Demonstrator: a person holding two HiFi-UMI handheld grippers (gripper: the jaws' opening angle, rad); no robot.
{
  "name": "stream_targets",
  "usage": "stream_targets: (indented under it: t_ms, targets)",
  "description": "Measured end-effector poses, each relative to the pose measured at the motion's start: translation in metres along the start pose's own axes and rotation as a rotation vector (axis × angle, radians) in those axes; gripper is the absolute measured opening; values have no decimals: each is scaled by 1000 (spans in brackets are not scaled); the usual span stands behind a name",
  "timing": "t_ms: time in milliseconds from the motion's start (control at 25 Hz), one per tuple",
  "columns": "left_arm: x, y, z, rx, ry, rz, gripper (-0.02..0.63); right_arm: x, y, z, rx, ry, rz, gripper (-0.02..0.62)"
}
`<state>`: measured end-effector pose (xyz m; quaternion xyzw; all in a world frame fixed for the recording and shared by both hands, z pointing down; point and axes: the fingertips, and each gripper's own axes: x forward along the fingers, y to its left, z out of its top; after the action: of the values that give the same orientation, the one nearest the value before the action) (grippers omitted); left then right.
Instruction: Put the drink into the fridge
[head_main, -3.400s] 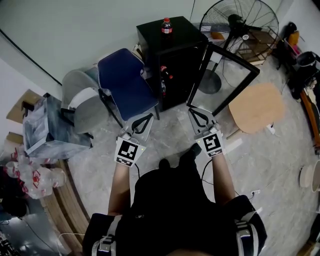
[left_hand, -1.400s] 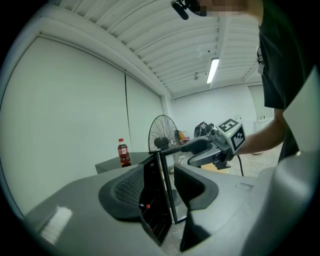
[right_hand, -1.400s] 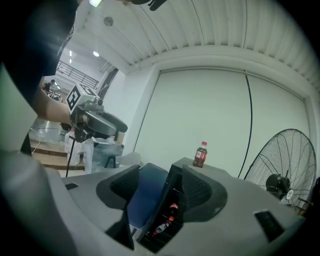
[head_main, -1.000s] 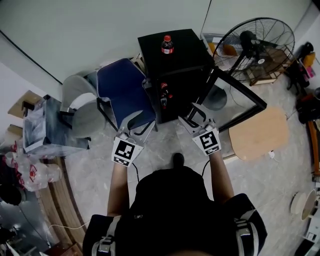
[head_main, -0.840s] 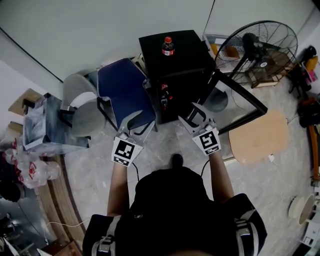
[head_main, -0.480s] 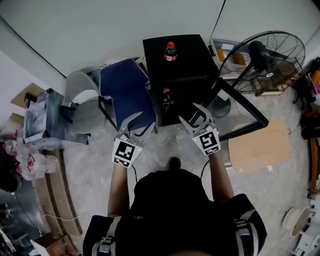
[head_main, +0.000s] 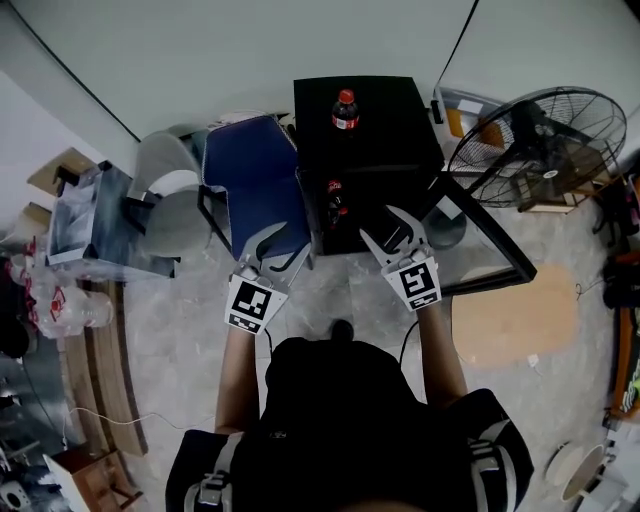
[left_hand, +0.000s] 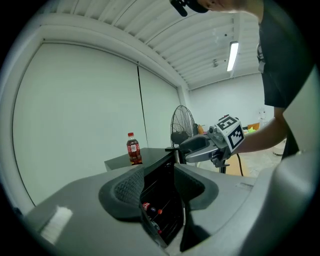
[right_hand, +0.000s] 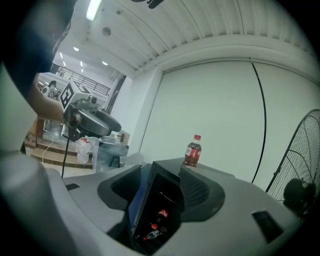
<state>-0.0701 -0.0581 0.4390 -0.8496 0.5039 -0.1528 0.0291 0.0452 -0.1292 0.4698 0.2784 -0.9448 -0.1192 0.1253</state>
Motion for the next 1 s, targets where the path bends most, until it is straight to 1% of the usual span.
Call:
stream_targets:
  t_ms: [240,400,640,1000]
  targets:
    - [7,2,-3,-19,11,0,187,9,-16,1,2,-2,-9,236]
    - [13,9,-3,-15,12,-9,187,18,-22,4,11,-13,-21,230]
    - [31,35,-6,-4,-9,-29,186,40,-34,9,18,-27,-49,209]
    - [62,76,-3,1,-33,-97,186,77,-67,20,18,-3,-120,198]
